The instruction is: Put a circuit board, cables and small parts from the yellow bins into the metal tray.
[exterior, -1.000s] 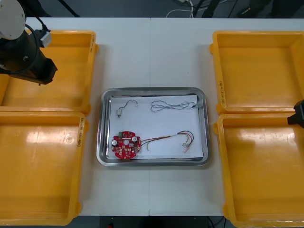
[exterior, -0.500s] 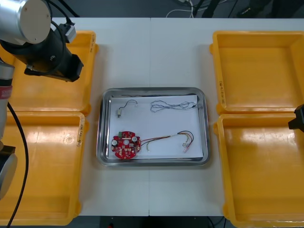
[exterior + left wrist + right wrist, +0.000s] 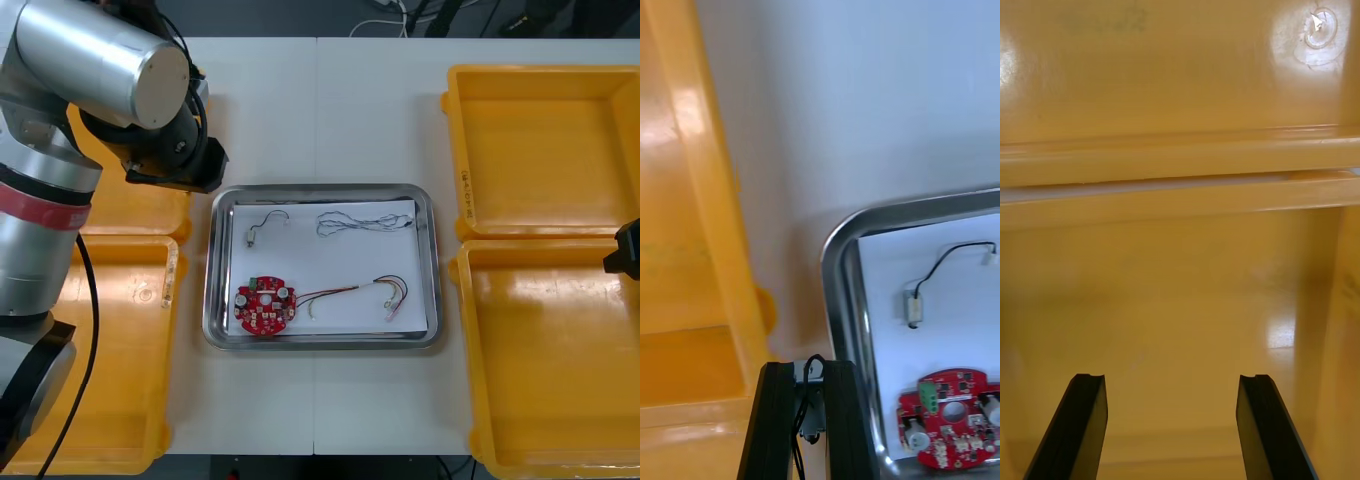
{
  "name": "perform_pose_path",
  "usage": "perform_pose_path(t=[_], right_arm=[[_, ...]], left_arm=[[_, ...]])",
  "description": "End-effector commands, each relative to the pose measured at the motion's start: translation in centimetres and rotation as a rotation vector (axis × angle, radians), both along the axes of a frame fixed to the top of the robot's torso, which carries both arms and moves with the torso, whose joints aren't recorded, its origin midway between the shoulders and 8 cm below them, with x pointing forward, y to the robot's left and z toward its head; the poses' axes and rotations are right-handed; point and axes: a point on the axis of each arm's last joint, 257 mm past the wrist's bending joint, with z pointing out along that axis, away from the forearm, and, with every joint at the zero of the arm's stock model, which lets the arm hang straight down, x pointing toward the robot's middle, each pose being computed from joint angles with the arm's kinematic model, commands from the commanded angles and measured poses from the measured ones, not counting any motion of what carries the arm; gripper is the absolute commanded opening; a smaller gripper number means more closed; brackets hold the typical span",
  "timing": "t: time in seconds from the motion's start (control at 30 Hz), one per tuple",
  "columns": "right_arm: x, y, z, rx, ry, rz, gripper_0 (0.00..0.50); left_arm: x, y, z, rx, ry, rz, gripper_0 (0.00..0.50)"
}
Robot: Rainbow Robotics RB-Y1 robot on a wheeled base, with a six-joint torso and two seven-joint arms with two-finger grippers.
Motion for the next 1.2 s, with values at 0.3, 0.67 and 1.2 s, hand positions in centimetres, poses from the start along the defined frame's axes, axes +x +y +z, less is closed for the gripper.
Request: perform_pose_path(t=[0.3,0.67,1.2], right_arm=[[-0.2,-0.1,0.1,0.003,-0.024,-0.015,0.500],[-0.5,0.4,-0.3,0.024,-0.013,-0.012,0.500],[-0.5,0.9,-0.5,0.037,-0.013,0.000,0.500]], left_arm=[[-1.3,-7.6,-0.2,-0.051,-0.035,0.072,0.000],[0.1,-11.3,-2.9,-0.100,-0.068,0.097,0.000],[2.1,-12.1,-6.7,-0.116,-0.073,0.115,0.001]])
